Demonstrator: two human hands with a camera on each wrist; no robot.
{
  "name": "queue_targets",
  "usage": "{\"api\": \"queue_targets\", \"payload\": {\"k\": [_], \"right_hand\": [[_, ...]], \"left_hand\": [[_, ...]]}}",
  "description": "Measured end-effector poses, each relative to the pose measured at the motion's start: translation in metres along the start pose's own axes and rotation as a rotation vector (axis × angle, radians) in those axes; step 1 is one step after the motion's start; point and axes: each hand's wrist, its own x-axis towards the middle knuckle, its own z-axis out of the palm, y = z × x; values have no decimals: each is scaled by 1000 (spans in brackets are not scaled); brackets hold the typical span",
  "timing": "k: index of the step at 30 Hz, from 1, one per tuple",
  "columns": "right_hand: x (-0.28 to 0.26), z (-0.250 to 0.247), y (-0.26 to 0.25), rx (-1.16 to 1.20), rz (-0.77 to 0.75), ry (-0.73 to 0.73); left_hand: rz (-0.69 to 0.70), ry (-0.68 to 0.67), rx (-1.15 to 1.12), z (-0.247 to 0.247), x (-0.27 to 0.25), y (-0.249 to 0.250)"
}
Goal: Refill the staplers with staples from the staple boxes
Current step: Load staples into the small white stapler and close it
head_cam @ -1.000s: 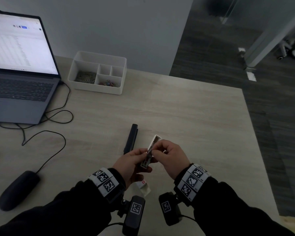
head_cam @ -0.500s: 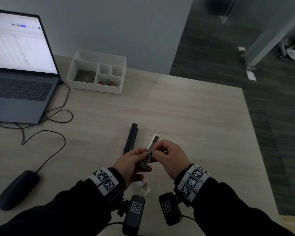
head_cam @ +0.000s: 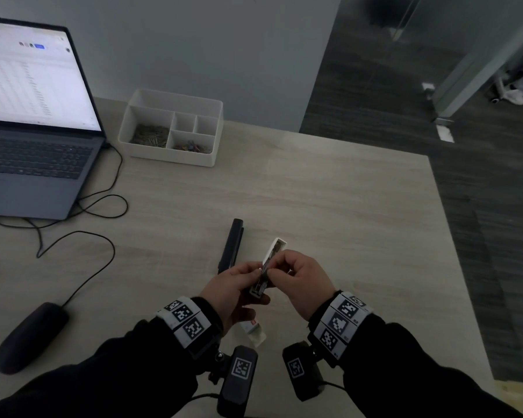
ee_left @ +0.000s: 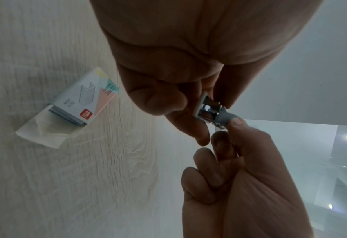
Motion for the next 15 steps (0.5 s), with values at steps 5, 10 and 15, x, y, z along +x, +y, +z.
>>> {"api": "queue_targets", "payload": {"k": [5, 10, 15], "right_hand": [[-2, 1, 6, -125, -64, -3], [-6, -4, 10, -347, -291, -72], [0, -8, 9, -66, -118, 181]], "left_hand": [[4, -7, -28, 0, 1, 0], [7, 14, -13, 0, 1, 0], [7, -24, -29, 0, -4, 5]]}}
